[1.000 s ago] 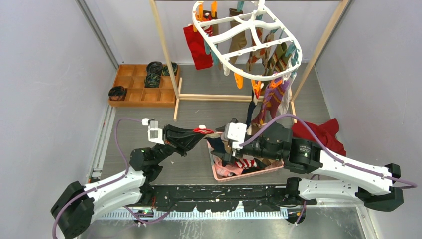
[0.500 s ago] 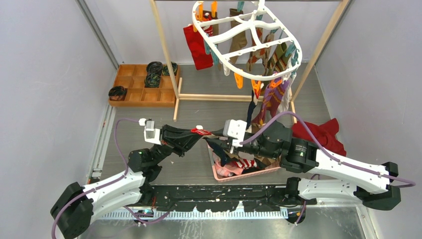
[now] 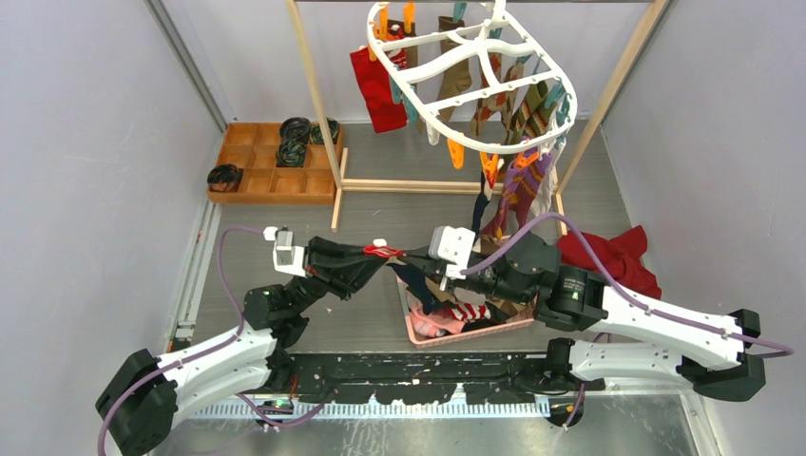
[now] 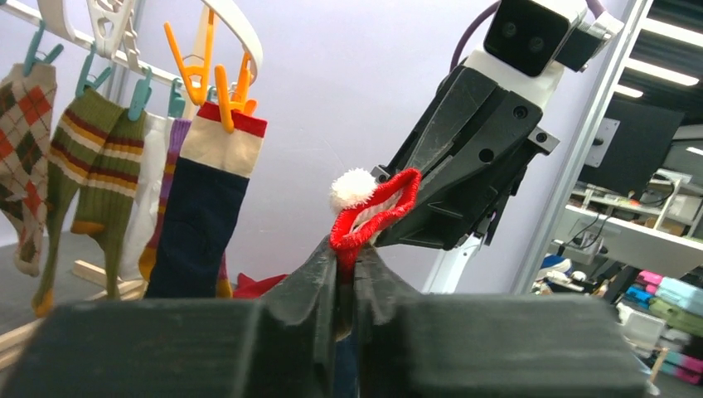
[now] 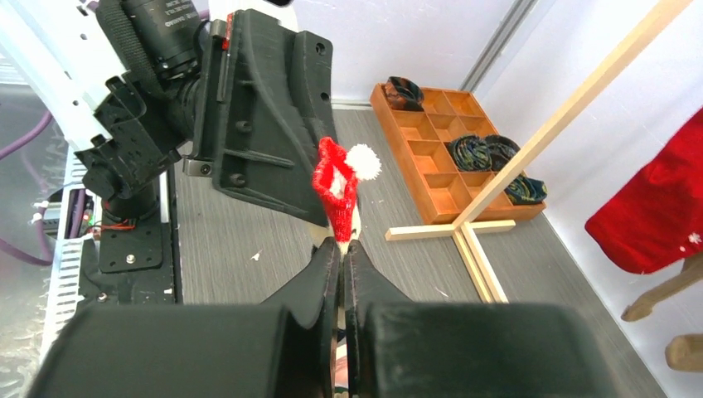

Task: Clip the socks to the hanger
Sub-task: Pick up the sock from the bin.

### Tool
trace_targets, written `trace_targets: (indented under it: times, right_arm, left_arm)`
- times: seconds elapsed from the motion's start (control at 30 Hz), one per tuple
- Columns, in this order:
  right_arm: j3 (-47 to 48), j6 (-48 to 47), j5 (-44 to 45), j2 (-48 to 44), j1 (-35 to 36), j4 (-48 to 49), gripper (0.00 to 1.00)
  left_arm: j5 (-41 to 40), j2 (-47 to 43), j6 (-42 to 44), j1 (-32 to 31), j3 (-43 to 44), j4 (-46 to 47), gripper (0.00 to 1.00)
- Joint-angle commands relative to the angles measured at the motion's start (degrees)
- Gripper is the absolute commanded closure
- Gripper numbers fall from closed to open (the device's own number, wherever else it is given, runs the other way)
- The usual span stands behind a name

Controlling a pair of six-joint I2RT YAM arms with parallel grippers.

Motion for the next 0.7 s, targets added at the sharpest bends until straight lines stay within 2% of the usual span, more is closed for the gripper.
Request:
trace_targets:
  times: [0.0,0.03,0.07,0.13,0.2,0.27,0.33,0.4,0.67]
  right_arm:
    - [2.27,2.54,6.29,-2.15,0.32,-0.56,0.99]
    - [3.21,3.09,8.43,-2.81,0.27,-2.70,0.99]
    - [4.11,3.52,10.40,-4.20,0.28,-4.83,0.99]
    - [5.50,4.31,13.14,-6.98,0.30,-9.30,0.99]
    - [6.74,6.40,15.65,-9.70,0.30,-14.16,0.99]
    - [8.36,9.02,18.57,-11.55,0.29,-20.44,0.99]
    - [10.01,11.91,21.28,-12.58,0.31,-25.36,0.99]
    - [11.12,14.11,24.08,-13.17,0.34,-29.03,0.99]
    - [9.23,16.80,34.43,-16.62,0.30,-33.77,0.99]
  left_arm:
    - [-1.13,-1.13,0.20,-0.23,-0.18,1.70,0.64]
    - [-1.75,-2.01,0.86,-0.21,-0.39,-0.18,0.50]
    - [-1.96,-3.33,2.23,-0.22,-0.50,-2.64,0.41]
    - [-2.27,-7.20,6.38,-0.21,-0.01,-11.62,0.33]
    - [-2.99,-12.89,11.69,-0.21,2.28,-26.29,0.28]
    - [-4.62,-16.01,15.83,-0.21,4.11,-34.57,0.24]
    - [-7.12,-17.08,17.30,-0.22,4.88,-36.94,0.17]
    - [-7.11,-15.89,17.67,-0.21,5.97,-36.74,0.14]
    - [-4.39,-0.05,10.44,-0.14,16.71,-35.99,0.14]
